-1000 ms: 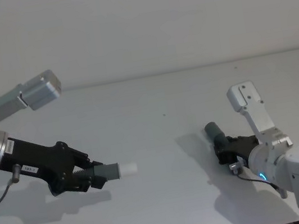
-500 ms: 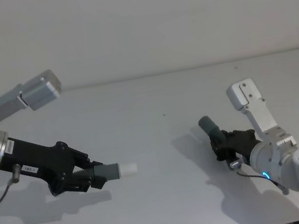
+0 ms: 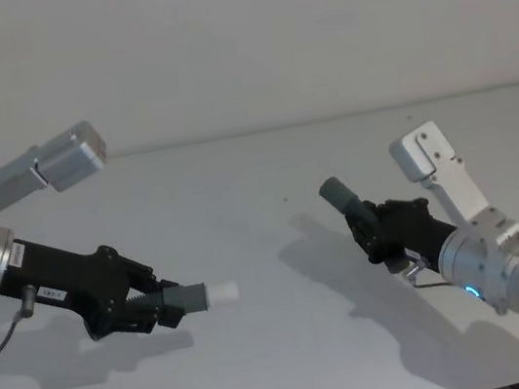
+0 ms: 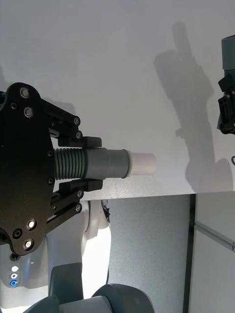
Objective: Use both hands to pick up one end of the pipe from the table, align the ends, and insert them.
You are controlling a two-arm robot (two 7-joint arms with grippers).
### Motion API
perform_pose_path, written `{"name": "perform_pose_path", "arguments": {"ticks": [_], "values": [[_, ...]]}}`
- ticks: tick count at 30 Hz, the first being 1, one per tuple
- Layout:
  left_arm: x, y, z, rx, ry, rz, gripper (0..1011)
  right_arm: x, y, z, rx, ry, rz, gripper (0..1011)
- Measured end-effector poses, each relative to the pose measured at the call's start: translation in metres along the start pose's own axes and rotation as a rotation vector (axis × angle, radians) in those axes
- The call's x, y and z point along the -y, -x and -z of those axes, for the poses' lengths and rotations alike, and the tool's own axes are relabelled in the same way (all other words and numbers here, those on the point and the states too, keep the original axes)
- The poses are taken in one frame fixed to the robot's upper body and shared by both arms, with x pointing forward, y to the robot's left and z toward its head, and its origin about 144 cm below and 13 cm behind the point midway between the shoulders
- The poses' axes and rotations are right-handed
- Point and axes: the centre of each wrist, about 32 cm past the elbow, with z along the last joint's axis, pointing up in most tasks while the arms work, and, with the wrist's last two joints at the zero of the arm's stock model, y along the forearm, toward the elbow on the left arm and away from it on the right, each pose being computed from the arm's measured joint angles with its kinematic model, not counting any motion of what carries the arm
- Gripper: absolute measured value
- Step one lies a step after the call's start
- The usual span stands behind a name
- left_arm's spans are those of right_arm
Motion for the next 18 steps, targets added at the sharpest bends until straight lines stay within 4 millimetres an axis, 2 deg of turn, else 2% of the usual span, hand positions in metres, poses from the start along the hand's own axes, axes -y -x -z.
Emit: {"name": "perform_pose_path", "arguments": {"ticks": [18], "values": [[0.0,0.0,0.0,0.0,0.0,0.0,344,0.004,-0.03,-0.003,0.173,-0.169,-0.208,230]]}}
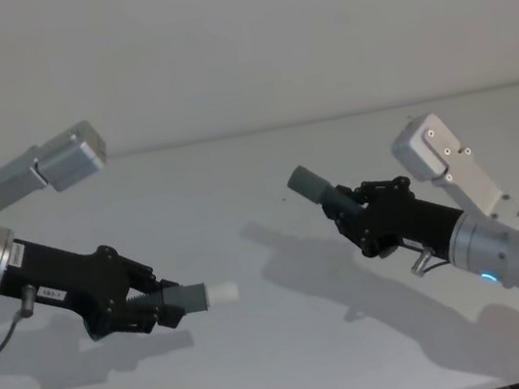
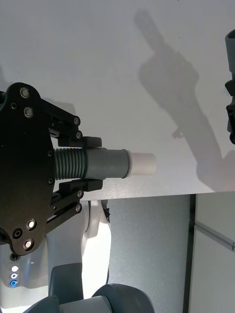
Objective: Use both hands to pick up one end of the pipe from the table, align the ends, and insert them.
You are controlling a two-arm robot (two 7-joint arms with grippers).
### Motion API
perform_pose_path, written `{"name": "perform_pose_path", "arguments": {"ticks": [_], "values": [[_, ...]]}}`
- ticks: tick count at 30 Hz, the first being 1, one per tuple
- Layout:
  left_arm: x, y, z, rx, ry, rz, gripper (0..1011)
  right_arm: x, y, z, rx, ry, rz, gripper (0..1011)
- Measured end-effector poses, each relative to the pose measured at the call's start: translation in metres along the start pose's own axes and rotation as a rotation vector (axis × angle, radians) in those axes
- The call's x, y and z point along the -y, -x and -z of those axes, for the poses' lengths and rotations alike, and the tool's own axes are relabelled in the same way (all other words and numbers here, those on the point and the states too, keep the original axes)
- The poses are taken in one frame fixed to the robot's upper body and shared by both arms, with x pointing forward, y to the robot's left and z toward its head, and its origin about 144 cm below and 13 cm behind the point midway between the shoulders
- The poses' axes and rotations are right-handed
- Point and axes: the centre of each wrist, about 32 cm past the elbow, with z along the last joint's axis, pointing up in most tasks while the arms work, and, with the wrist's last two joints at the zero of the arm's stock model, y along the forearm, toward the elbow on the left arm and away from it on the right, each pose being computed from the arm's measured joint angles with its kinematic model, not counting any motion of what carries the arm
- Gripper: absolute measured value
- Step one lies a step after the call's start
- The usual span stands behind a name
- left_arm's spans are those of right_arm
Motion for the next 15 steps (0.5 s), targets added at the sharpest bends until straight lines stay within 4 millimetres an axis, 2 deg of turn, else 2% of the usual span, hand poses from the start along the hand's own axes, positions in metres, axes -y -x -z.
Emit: {"name": "perform_pose_path", "arguments": {"ticks": [15], "values": [[0.0,0.0,0.0,0.0,0.0,0.0,344,0.004,-0.027,-0.001,0.128,-0.127,-0.209,229]]}}
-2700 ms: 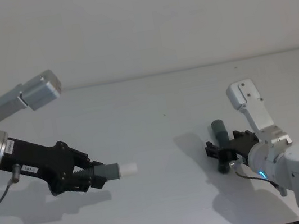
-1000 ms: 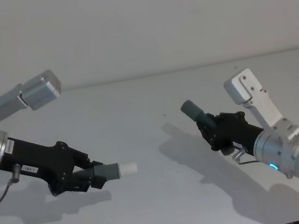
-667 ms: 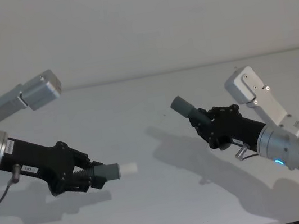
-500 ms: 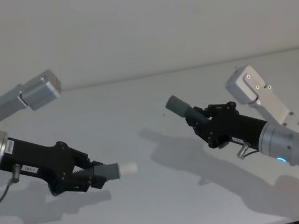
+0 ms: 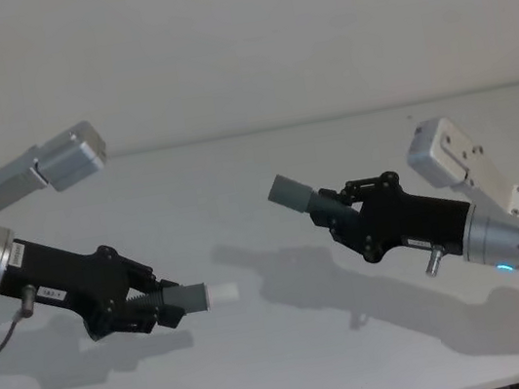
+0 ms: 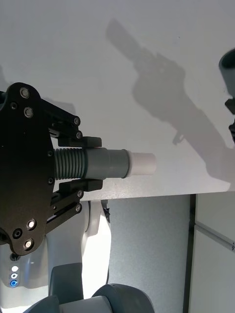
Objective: Use both hands to pick up one end of the pipe from the table, align the ends, and insert them.
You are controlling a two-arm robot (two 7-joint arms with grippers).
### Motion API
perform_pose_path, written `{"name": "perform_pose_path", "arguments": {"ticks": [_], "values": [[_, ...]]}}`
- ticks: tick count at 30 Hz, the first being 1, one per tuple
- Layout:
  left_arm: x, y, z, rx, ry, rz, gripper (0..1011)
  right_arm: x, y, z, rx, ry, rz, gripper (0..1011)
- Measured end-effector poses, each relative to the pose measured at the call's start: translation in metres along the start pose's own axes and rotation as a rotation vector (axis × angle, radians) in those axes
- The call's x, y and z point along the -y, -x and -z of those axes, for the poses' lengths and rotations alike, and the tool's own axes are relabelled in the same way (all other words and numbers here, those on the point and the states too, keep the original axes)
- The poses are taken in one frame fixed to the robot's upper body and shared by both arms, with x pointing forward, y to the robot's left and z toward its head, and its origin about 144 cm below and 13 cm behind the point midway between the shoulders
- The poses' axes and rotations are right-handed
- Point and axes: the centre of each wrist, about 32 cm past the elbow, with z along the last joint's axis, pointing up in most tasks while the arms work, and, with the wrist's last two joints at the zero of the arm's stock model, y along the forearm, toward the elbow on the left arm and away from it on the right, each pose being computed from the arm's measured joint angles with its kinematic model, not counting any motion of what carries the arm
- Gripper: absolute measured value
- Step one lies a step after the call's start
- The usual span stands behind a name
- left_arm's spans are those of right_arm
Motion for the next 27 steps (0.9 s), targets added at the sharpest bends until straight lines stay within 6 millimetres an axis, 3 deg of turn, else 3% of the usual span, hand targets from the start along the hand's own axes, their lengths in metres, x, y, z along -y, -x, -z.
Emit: {"name": "perform_pose_path", "arguments": {"ticks": [27], "values": [[0.0,0.0,0.0,0.0,0.0,0.0,343,0.008,-0.045,0.0,0.173,-0.183,-0.397,229]]}}
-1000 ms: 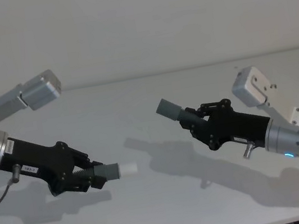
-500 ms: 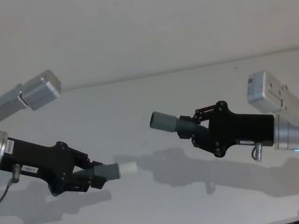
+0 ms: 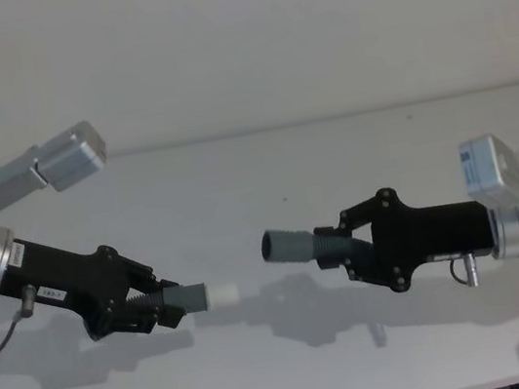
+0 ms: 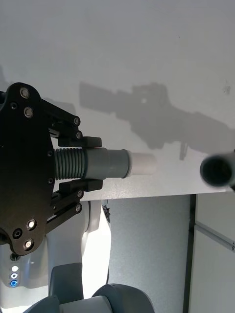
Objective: Use both hands to pick up one end of the pipe from the table, align the ends, and insert them.
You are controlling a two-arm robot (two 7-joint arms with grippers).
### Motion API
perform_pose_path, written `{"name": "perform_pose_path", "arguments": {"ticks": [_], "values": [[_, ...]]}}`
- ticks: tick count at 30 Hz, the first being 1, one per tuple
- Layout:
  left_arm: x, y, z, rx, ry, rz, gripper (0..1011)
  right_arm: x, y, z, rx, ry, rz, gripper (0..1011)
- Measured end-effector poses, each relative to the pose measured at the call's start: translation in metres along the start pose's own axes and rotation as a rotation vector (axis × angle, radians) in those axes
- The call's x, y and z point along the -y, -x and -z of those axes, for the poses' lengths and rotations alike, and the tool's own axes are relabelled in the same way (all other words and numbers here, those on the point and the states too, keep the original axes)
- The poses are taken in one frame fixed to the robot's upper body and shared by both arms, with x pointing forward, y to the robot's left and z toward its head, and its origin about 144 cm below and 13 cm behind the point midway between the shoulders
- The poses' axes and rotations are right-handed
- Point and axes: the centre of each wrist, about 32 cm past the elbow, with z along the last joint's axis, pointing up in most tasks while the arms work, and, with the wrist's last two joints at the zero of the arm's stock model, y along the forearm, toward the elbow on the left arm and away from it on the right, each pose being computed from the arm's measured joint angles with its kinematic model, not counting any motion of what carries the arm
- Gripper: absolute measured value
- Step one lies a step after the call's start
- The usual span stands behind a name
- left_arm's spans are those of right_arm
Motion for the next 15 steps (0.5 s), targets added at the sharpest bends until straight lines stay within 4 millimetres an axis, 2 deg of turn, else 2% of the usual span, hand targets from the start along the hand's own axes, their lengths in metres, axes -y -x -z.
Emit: {"name": "perform_pose_path", "arguments": {"ticks": [15], "values": [[0.0,0.0,0.0,0.0,0.0,0.0,344,0.007,-0.022,-0.015,0.103,-0.022,-0.248,229]]}}
